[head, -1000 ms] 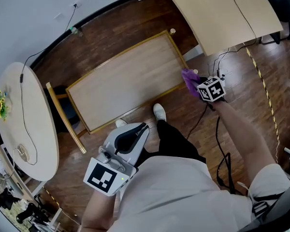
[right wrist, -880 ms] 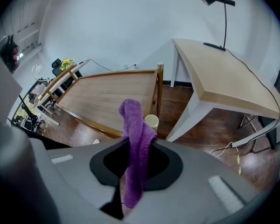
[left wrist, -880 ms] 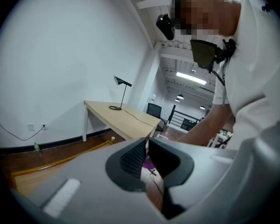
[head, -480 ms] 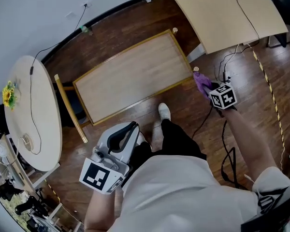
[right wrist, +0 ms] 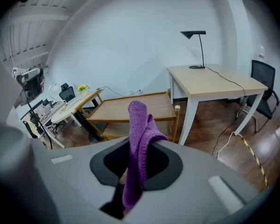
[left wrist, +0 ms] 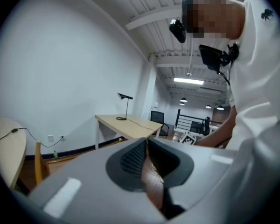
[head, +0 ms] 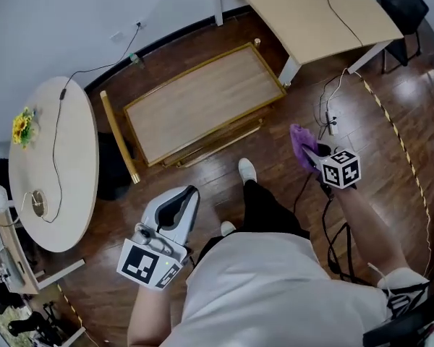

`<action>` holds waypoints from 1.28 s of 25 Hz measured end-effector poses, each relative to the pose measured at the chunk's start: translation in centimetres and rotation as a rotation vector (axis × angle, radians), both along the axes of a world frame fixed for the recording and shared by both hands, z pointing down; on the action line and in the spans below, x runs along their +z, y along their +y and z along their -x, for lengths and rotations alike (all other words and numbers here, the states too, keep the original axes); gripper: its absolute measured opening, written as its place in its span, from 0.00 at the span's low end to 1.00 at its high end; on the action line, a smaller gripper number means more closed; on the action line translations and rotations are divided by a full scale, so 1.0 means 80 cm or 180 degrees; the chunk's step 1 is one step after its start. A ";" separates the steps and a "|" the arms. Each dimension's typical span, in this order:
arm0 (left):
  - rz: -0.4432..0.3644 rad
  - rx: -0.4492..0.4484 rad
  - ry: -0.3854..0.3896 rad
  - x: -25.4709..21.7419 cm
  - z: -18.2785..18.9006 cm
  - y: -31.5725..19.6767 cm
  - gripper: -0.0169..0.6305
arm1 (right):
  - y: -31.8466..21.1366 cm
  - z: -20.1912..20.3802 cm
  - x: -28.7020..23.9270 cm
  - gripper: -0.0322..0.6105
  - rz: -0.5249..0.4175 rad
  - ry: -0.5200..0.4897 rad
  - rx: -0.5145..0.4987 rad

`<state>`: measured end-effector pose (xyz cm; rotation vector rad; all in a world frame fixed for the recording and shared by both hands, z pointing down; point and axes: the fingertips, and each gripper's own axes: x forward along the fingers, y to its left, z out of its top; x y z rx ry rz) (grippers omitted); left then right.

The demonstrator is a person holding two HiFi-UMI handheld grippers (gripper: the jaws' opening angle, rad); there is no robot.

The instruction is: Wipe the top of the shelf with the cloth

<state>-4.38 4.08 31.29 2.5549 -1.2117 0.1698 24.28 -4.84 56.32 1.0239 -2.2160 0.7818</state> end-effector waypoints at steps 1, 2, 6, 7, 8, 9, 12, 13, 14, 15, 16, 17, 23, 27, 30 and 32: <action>-0.0017 0.0023 0.0014 -0.001 0.005 0.027 0.08 | 0.029 0.006 -0.014 0.13 -0.0041 -0.0062 0.0059; -0.0031 0.0039 0.0026 -0.003 0.010 0.051 0.08 | 0.056 0.011 -0.031 0.13 -0.0088 -0.0121 0.0117; -0.0033 0.0010 0.0047 -0.008 0.040 0.135 0.08 | 0.160 0.035 -0.091 0.13 -0.0197 -0.0282 0.0212; -0.0023 -0.0017 0.0044 -0.009 0.046 0.154 0.08 | 0.183 0.041 -0.103 0.13 -0.0206 -0.0311 0.0197; -0.0017 -0.0043 0.0037 -0.009 0.050 0.172 0.08 | 0.203 0.046 -0.114 0.13 -0.0228 -0.0337 0.0165; -0.0016 -0.0060 0.0019 -0.008 0.052 0.190 0.08 | 0.221 0.051 -0.126 0.13 -0.0266 -0.0364 0.0118; -0.0031 -0.0075 -0.0061 -0.003 0.048 0.238 0.08 | 0.262 0.059 -0.167 0.13 -0.0454 -0.0479 -0.0021; -0.0042 -0.0079 -0.0078 -0.002 0.045 0.251 0.08 | 0.273 0.059 -0.180 0.13 -0.0529 -0.0512 -0.0049; -0.0056 -0.0087 -0.0089 -0.003 0.041 0.263 0.08 | 0.284 0.057 -0.193 0.13 -0.0606 -0.0536 -0.0068; -0.0074 -0.0100 -0.0094 -0.004 0.038 0.273 0.08 | 0.294 0.055 -0.205 0.13 -0.0682 -0.0557 -0.0083; -0.0094 -0.0118 -0.0098 -0.006 0.034 0.283 0.08 | 0.303 0.052 -0.216 0.13 -0.0757 -0.0583 -0.0093; -0.0115 -0.0137 -0.0099 -0.008 0.028 0.293 0.08 | 0.312 0.047 -0.225 0.13 -0.0827 -0.0619 -0.0099; -0.0235 -0.0182 -0.0038 -0.018 -0.045 0.363 0.08 | 0.382 -0.011 -0.264 0.13 -0.1115 -0.0834 -0.0118; -0.0195 -0.0211 0.0053 -0.015 -0.109 0.412 0.08 | 0.433 -0.059 -0.284 0.13 -0.1267 -0.0914 -0.0201; -0.0144 -0.0128 0.0102 -0.009 -0.164 0.460 0.08 | 0.484 -0.100 -0.285 0.13 -0.1285 -0.0925 -0.0228; -0.0126 -0.0127 0.0097 -0.007 -0.188 0.483 0.08 | 0.506 -0.121 -0.285 0.13 -0.1300 -0.0913 -0.0249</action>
